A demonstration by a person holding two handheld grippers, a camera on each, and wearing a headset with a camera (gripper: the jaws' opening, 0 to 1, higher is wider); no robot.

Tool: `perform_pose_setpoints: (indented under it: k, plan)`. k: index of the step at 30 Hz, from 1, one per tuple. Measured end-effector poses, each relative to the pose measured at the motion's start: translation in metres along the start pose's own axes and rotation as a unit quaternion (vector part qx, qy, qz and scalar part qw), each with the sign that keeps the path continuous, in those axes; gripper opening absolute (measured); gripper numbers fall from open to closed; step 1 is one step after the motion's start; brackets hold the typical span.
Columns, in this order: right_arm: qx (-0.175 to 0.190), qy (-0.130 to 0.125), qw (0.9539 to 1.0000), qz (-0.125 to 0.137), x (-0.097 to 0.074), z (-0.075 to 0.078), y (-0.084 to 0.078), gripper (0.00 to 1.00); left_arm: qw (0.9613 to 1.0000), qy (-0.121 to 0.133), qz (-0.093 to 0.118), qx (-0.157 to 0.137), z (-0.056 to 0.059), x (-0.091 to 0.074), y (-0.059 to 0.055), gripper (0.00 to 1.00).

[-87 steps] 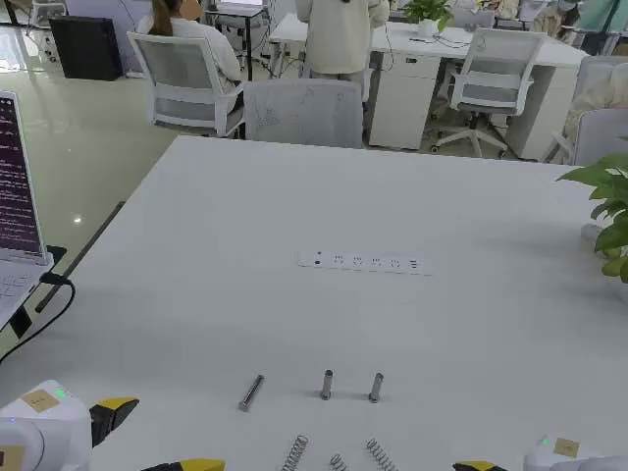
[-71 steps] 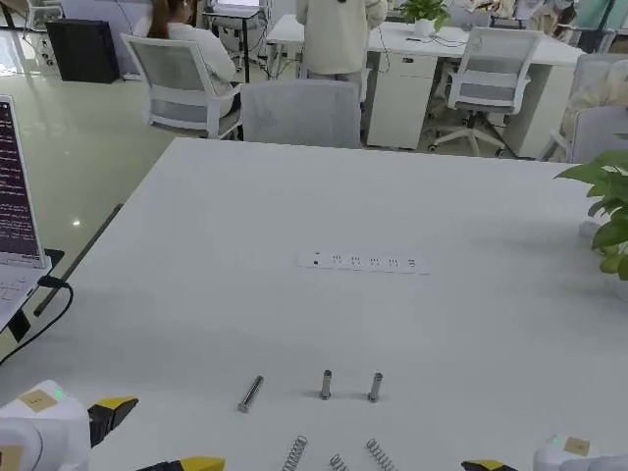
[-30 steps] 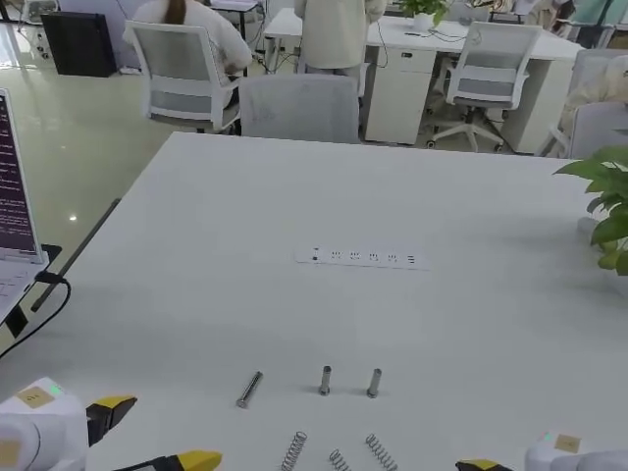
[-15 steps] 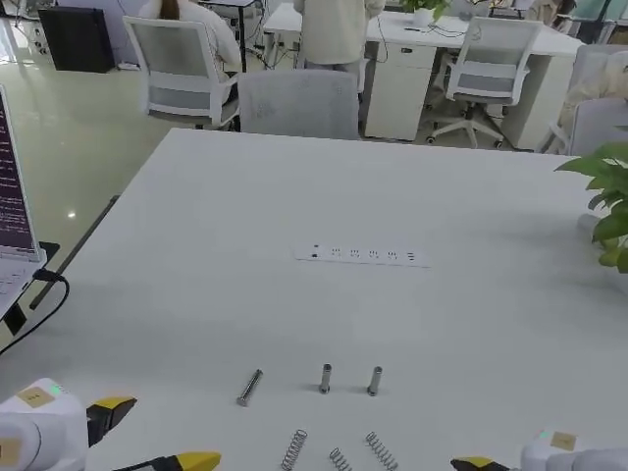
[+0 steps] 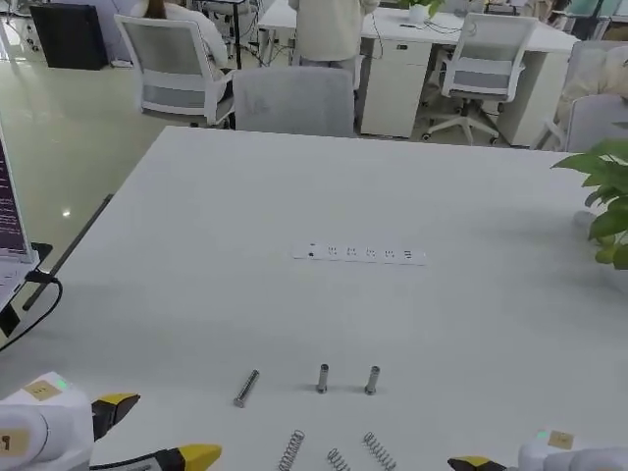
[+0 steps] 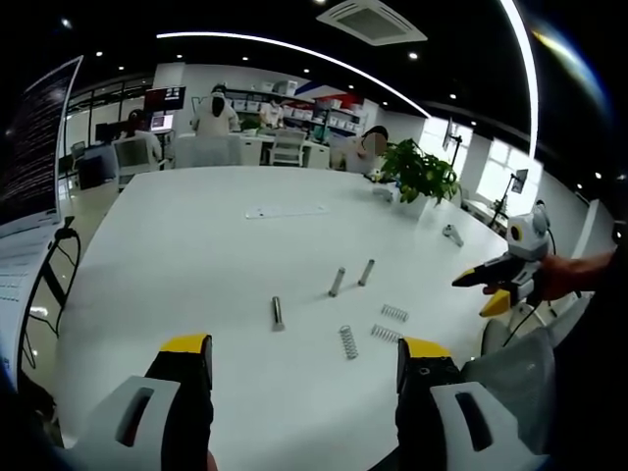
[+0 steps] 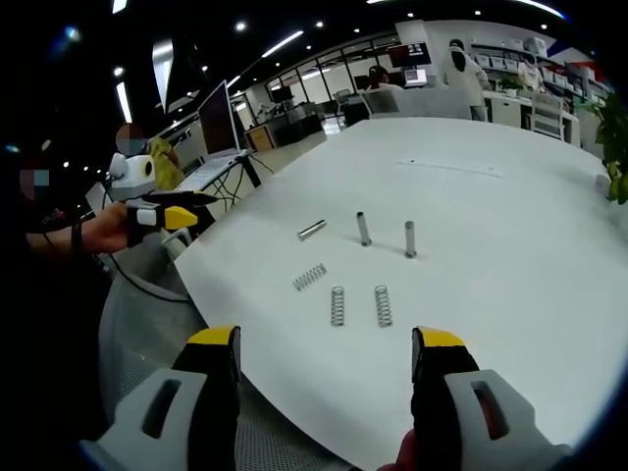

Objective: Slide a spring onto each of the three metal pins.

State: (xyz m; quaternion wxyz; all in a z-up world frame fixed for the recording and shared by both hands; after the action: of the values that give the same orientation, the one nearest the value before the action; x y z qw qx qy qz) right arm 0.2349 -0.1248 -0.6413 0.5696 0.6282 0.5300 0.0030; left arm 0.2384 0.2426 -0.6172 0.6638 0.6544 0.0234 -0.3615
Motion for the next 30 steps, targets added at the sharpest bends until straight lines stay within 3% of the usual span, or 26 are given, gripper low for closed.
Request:
perform_pose_setpoints:
  k: [15, 30]
  plan:
    - [0.0, 0.0, 1.0, -0.001, 0.004, -0.004, -0.001, 0.69, 0.9999, -0.005, -0.009, 0.003, -0.007, 0.018, 0.003, 0.71]
    - [0.001, -0.006, 1.0, 0.002, 0.002, -0.001, 0.001, 0.69, 0.9998, -0.016, -0.013, 0.007, -0.014, 0.044, 0.013, 0.69]
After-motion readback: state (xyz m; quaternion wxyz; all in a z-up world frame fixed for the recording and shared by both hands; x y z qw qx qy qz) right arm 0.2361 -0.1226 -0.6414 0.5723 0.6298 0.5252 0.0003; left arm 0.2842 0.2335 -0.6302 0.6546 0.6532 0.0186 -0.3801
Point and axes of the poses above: the centre of the closed fingertips' face, and the gripper's own axes: x roughly forward along the fingers, z roughly to its right, y roughly out of its top, the point moved 10 cm from there along -x, roughly backward along the fingers, and after that the axes turned 3 degrees about x, right-handed, at the moved point
